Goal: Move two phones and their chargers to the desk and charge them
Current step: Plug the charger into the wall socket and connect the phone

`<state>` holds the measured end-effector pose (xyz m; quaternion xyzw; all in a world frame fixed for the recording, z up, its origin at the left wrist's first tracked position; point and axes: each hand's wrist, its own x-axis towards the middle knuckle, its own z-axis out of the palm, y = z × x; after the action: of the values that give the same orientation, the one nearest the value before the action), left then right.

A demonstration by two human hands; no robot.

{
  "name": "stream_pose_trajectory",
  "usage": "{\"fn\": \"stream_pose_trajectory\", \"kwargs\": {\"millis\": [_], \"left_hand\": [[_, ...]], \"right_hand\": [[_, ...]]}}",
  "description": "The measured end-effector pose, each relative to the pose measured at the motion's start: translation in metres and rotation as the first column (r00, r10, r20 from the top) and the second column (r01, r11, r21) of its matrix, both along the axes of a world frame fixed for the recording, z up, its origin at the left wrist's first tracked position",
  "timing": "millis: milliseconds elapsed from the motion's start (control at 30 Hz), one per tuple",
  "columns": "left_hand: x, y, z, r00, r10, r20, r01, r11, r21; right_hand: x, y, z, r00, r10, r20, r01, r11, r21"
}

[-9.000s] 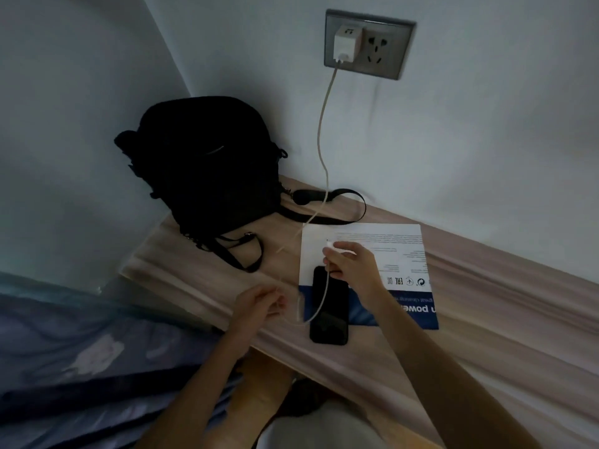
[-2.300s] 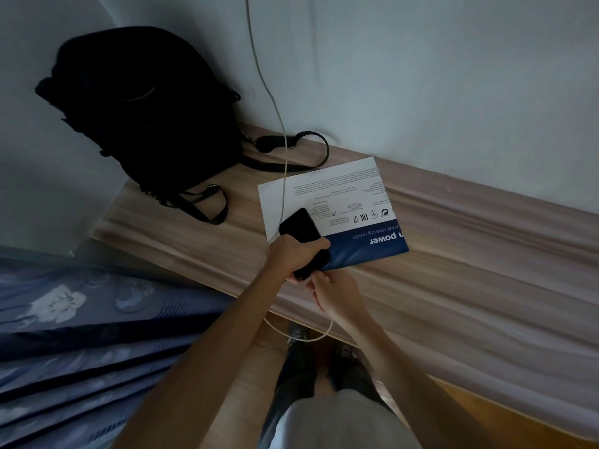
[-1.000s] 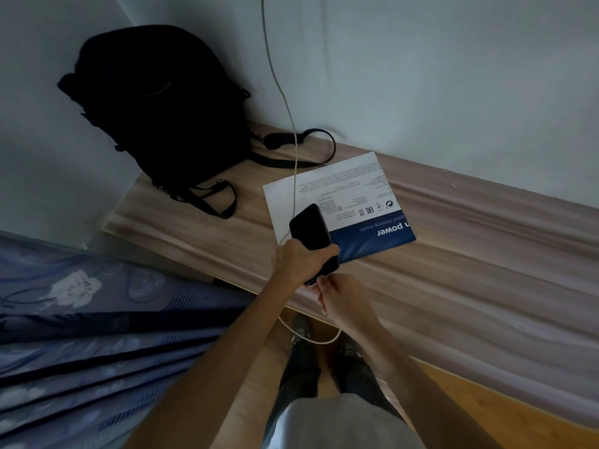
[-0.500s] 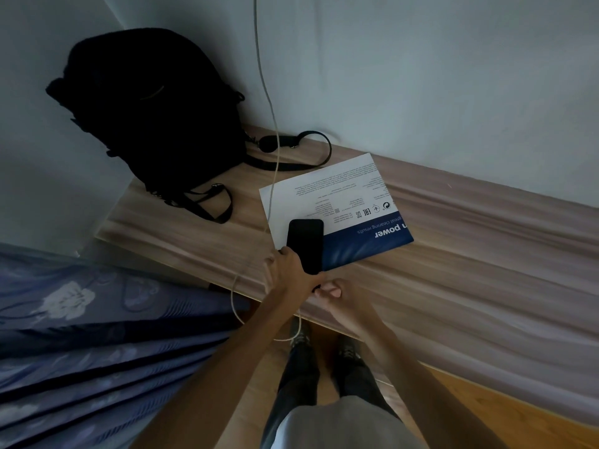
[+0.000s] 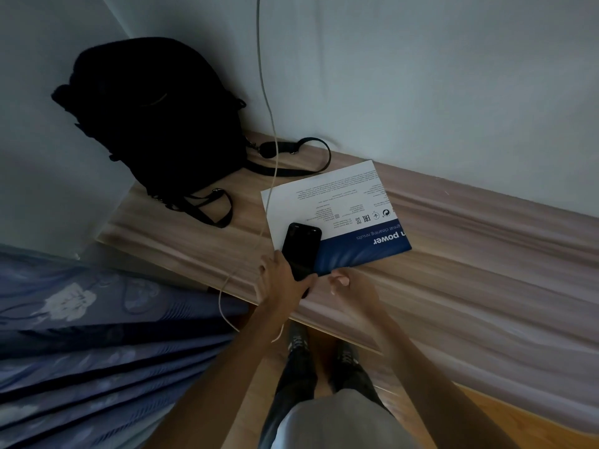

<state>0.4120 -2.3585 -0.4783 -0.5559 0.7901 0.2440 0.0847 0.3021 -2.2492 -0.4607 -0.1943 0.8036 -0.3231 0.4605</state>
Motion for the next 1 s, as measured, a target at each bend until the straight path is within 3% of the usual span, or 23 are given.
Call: {"fn": "stream_pose_trajectory", "kwargs": {"millis": [100, 200, 367, 533, 767, 1000], "left_hand": [[0.002, -0.005, 0.011, 0.993, 0.073, -0.094, -0.073, 0.997, 0.007], [0.005, -0.012, 0.024, 0.990, 0.037, -0.139, -0.040, 0.999, -0.019], [0.013, -0.013, 0.054, 0.916, 0.146, -0.373, -0.112, 0.987, 0.112], [0.022, -0.010, 0.088, 0.878, 0.172, -0.446, -0.116, 0.982, 0.150], [0.043, -0.001, 0.145, 0.758, 0.126, -0.640, -0.067, 0.991, 0.116], [0.094, 0.029, 0.198, 0.685, -0.055, -0.726, 0.061, 0.998, -0.018]], "right_hand": [[-0.008, -0.002, 0.017, 0.997, 0.047, -0.067, -0.048, 0.999, -0.013], [-0.013, -0.004, 0.033, 0.995, 0.042, -0.092, -0.047, 0.997, -0.058], [-0.022, 0.000, 0.056, 0.985, 0.077, -0.157, -0.097, 0.988, -0.123], [-0.021, 0.007, 0.087, 0.982, 0.026, -0.186, -0.075, 0.963, -0.259], [0.009, 0.030, 0.140, 0.950, -0.100, -0.294, -0.039, 0.901, -0.432], [0.061, 0.077, 0.197, 0.901, -0.211, -0.380, -0.025, 0.848, -0.529]]}}
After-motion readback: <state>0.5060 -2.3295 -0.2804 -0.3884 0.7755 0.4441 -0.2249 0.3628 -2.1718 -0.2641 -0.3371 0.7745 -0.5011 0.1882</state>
